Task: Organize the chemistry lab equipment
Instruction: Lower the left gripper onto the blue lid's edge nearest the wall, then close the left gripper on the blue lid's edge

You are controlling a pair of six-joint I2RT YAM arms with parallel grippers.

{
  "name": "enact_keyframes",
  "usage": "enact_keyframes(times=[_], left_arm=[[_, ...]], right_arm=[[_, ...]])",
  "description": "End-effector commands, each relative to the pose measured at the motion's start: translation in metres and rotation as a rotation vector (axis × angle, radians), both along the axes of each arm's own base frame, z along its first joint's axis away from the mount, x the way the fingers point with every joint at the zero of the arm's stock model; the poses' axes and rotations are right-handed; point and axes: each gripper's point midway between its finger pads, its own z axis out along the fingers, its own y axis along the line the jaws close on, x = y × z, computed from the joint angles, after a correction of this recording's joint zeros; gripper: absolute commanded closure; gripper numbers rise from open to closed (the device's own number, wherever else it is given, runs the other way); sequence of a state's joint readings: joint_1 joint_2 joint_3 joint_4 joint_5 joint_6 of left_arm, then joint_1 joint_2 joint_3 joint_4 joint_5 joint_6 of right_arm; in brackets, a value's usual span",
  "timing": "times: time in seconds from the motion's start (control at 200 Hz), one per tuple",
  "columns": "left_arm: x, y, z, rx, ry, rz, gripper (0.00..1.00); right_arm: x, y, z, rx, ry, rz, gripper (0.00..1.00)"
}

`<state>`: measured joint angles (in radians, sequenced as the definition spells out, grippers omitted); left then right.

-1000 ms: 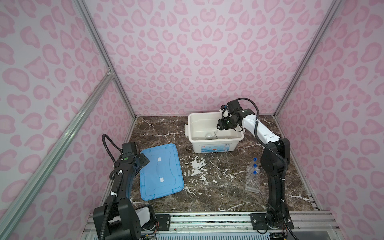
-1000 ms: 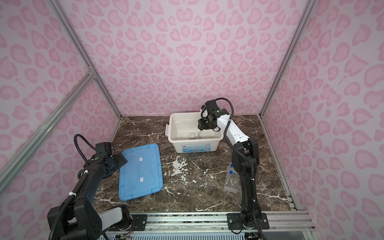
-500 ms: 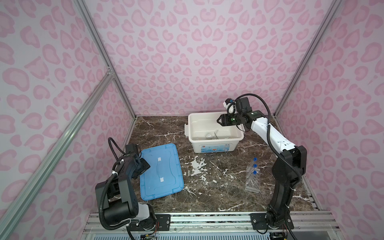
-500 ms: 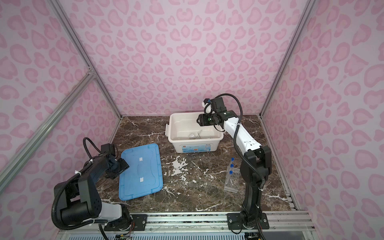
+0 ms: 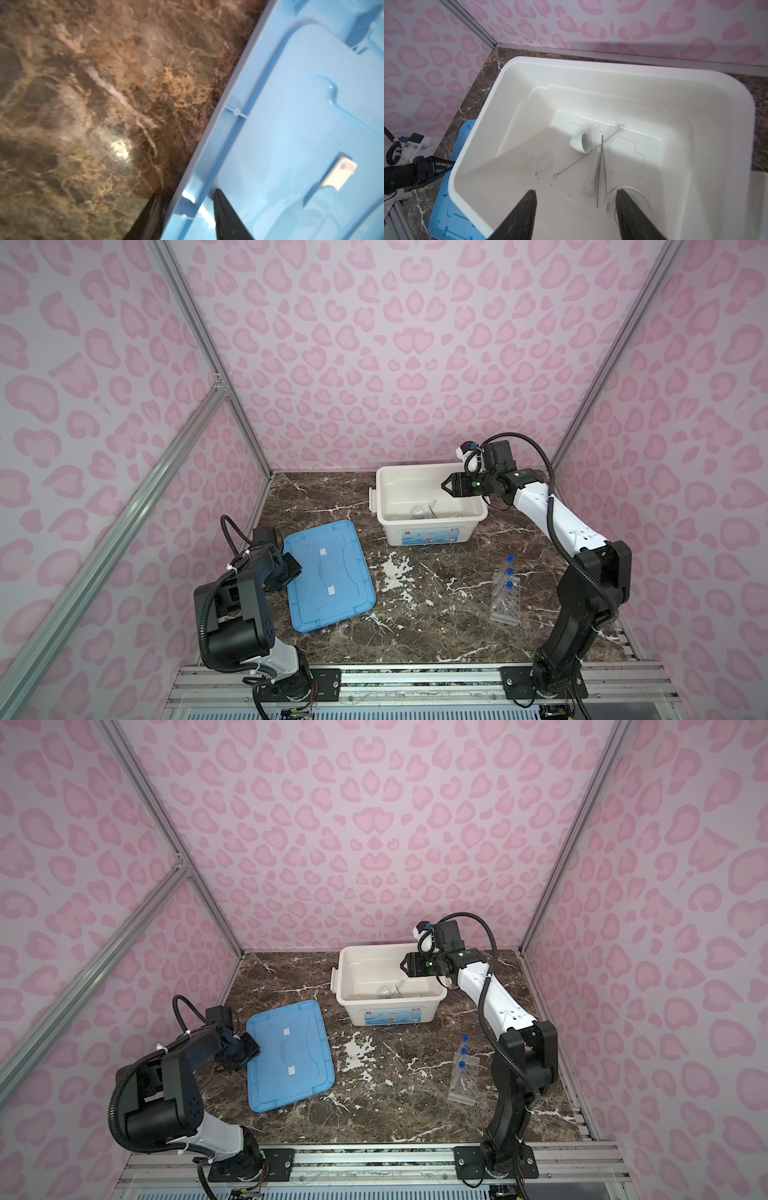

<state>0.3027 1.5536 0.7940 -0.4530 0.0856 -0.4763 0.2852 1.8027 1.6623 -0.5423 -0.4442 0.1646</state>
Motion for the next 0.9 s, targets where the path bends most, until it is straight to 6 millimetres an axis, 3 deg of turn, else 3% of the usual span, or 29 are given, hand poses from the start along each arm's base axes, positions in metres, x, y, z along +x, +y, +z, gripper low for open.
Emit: enact_keyframes(times=[0.0,0.275,0.575,0.895], left_arm=[[-0.001,-0.023,-0.002,-0.114,-0.002,-0.039,0.60],[0.018,-0.042,0.011,-0.097,-0.035,-0.105,0.61],[-0.006,-0.029,0.009,-0.012,0.018,-0.085,0.61],[-0.012,-0.042,0.028,-0.045,-0.067,-0.108,0.57]], right_arm=[[0.002,-0.001,0.002,0.007,-0.020,0.001,0.38],[-0.001,-0.001,-0.002,0.014,-0.004,-0.002,0.37],[-0.007,-0.005,-0.001,-0.003,-0.011,-0.008,0.37],[-0.010,-0.004,-0.006,0.004,0.004,-0.002,0.37]])
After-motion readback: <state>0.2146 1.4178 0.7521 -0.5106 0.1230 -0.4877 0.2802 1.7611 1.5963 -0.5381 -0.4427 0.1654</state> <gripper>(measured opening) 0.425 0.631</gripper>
